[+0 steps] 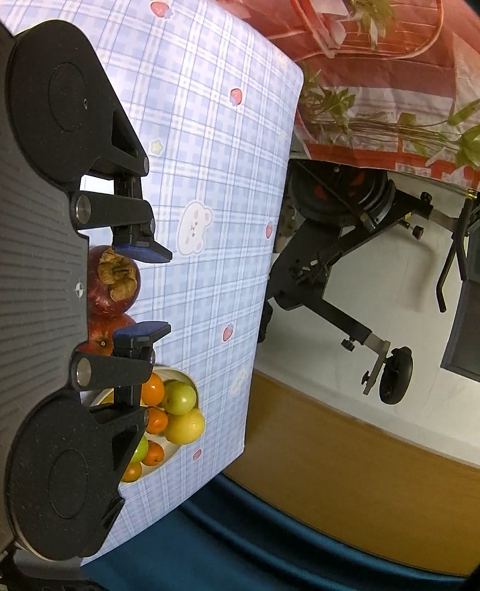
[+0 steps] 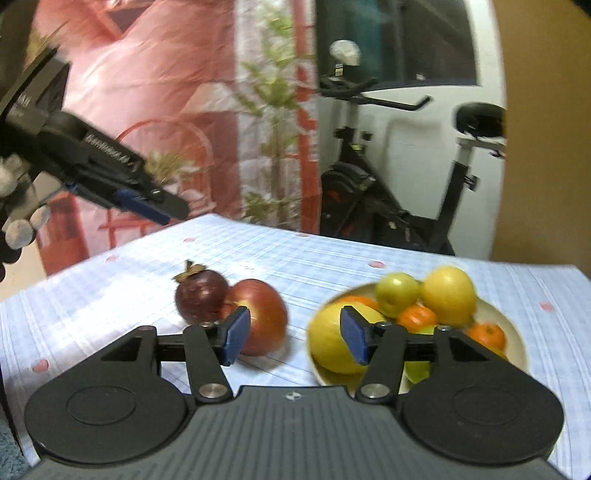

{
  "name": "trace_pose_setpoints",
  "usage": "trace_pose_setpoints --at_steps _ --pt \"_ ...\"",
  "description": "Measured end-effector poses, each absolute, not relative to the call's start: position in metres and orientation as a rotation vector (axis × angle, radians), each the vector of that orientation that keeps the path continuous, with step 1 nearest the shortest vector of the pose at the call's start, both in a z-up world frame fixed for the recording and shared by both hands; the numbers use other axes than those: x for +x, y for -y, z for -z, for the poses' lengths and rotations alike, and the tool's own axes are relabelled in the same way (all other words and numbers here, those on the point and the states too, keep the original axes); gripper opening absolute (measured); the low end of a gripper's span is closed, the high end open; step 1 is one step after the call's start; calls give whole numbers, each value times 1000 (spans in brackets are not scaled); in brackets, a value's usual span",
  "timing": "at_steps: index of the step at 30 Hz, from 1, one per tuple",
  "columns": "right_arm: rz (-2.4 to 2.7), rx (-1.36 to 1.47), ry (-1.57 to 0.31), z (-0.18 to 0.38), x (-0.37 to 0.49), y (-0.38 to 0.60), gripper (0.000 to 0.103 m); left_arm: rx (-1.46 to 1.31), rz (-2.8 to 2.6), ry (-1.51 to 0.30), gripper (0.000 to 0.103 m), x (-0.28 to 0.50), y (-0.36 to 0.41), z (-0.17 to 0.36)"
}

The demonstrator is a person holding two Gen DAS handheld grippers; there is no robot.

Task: Organize fruits
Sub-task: 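Move the left gripper back to the red apple beside the mangosteen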

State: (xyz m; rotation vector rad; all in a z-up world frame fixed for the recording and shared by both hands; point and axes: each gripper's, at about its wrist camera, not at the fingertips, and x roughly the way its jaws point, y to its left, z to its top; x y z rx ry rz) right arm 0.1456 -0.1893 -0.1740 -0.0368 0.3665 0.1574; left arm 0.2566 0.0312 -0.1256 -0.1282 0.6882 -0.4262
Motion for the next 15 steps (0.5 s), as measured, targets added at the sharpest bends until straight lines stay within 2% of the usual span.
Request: trace_pose_setpoints --at_steps 4,15 --pt "-212 -155 -399 176 165 165 64 -164 432 -695 36 255 -33 139" --pt "-222 -362 -538 204 219 127 65 -196 461 -685 36 249 -35 156"
